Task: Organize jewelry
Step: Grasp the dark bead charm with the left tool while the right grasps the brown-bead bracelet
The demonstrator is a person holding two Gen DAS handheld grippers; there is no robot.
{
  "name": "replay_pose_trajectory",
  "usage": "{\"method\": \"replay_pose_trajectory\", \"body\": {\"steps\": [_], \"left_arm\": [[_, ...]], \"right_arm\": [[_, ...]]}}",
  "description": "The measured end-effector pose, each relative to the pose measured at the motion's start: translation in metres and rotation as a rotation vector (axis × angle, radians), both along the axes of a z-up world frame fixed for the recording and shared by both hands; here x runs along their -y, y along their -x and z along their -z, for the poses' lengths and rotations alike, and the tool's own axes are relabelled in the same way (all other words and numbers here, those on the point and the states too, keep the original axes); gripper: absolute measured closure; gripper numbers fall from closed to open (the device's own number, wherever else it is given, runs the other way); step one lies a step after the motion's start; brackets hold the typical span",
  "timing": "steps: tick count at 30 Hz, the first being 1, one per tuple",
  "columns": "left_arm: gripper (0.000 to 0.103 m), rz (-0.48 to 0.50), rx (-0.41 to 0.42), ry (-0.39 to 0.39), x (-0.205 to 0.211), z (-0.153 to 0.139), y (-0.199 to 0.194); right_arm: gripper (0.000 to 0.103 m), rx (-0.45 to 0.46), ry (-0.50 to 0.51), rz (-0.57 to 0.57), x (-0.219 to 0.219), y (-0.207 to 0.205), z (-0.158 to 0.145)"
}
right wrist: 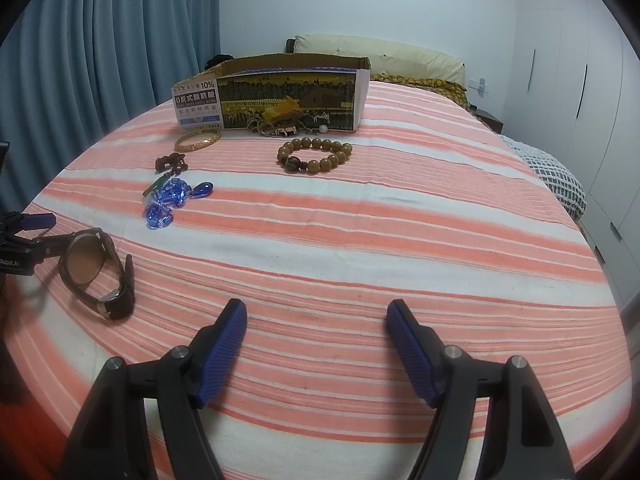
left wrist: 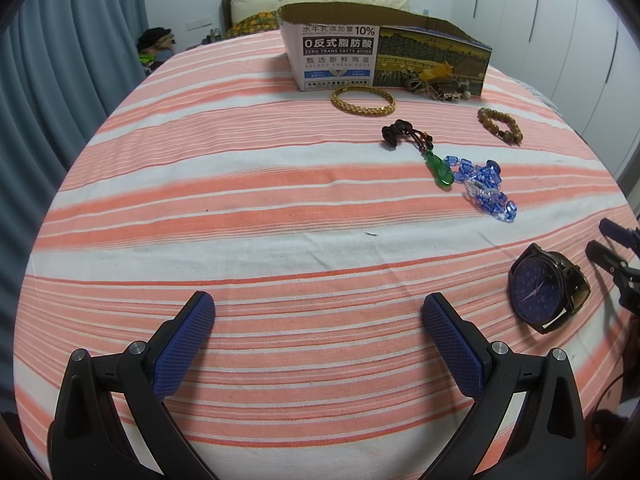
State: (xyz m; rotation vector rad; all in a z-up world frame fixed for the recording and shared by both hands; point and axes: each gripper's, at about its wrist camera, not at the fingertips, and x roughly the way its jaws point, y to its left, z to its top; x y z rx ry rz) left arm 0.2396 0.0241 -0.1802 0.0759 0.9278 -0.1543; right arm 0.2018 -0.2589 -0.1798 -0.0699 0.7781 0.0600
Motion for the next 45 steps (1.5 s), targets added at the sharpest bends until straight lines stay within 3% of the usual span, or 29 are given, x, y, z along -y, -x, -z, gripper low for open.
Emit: {"method": "replay_pose_trajectory", "body": {"steps": [9,14,16,21,26,33,36,39,43,45], "left_arm": [[0.001,0.007,-0.035,0.025,-0.002,-0.004,-0.009],[0.001,-0.016,-0.01,0.189,-0.005,-0.025,-0.035],[0.001,-0.003,0.001,0.209,0.002,-0.03,-0.049],[0.001,0.056,0.016,0.18,0.035,-0.032,-0.09],[0.001,0.057,-0.008,0.075,0.061,-0.009,-0.13],[0.004,0.059,-0.01,-0.001,0.065,-0.001,-0.137],[0.019,0.07,0.01,0.002,0.06,-0.003,-0.13],[0.041,0.088,0.033,0.011,0.054,-0.005,-0.122],[0.087,0.118,0.049,0.024,0.051,-0.006,-0.114],[0.092,0.121,0.045,0.045,0.05,-0.006,-0.114]], "right_arm": [[0.029,-0.001,0.0,0.001,0.0,0.0,0.0],[0.029,0.003,0.0,0.004,0.0,0.0,0.0],[0.029,0.002,0.001,0.004,0.0,0.0,0.001],[0.029,0.001,0.001,0.004,0.0,-0.001,0.001],[0.029,-0.021,0.002,0.002,0.0,-0.003,-0.001],[0.029,-0.083,0.001,-0.011,0.001,-0.009,-0.004],[0.029,-0.119,-0.017,-0.02,0.005,-0.019,-0.009],[0.029,-0.124,-0.039,-0.025,0.012,-0.036,-0.015],[0.029,-0.157,-0.067,-0.013,0.018,-0.076,-0.019],[0.029,-0.151,-0.085,-0.028,0.015,-0.091,-0.022]]}}
